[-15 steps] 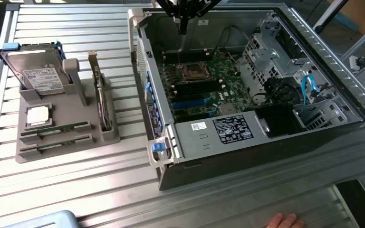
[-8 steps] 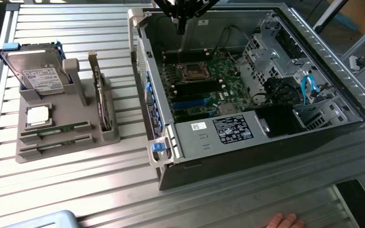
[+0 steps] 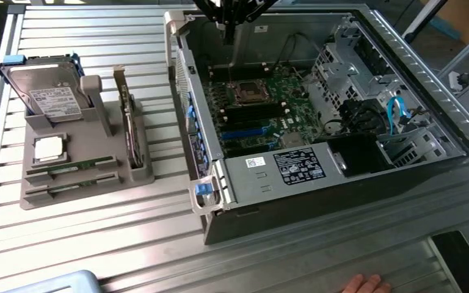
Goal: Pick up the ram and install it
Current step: 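Reach for the ram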
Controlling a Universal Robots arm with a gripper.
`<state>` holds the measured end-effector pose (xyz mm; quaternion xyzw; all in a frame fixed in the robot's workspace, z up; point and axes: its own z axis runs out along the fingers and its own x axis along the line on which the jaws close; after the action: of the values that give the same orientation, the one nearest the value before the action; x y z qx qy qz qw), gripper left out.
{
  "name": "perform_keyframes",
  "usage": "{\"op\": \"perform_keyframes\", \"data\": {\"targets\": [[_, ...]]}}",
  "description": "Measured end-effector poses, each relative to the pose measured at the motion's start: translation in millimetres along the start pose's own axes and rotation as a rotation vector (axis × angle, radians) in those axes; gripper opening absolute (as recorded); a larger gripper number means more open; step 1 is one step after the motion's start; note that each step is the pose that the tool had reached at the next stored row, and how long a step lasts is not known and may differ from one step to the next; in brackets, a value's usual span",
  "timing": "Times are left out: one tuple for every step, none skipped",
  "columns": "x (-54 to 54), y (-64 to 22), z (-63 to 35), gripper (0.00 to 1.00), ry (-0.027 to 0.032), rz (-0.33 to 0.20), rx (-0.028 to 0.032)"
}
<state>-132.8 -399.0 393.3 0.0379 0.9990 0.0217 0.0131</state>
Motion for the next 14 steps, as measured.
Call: {"op": "perform_keyframes", "data": {"targets": [[0.6, 0.0, 0.0, 0.11, 0.0000, 0.000, 0.0000], [1.2, -0.1, 0.0, 0.11, 0.0000, 0.000, -0.0001], [2.1, -0.1, 0.0, 0.11, -0.0001, 0.000, 0.0000], [2.7, -0.2, -0.1, 0.11, 0.0000, 0.000, 0.0000], [3.4, -0.3, -0.1, 0.11, -0.0001, 0.000, -0.0001], [4.2, -0.3, -0.1, 0.11, 0.0000, 0.000, 0.0000], [5.1, -0.4, -0.1, 0.11, 0.0000, 0.000, 0.0000], [6.0, -0.5, -0.2, 0.11, 0.0000, 0.000, 0.0000], [6.9, -0.5, -0.2, 0.11, 0.0000, 0.000, 0.0000], [7.7, -0.6, -0.2, 0.11, 0.0000, 0.000, 0.0000], [9.0, -0.6, -0.3, 0.11, 0.0000, 0.000, 0.0000], [9.9, -0.7, -0.3, 0.11, 0.0000, 0.000, 0.0001], [11.3, -0.8, -0.3, 0.11, 0.0000, 0.000, 0.0000], [12.4, -0.9, -0.4, 0.11, 0.0000, 0.000, 0.0000]]}}
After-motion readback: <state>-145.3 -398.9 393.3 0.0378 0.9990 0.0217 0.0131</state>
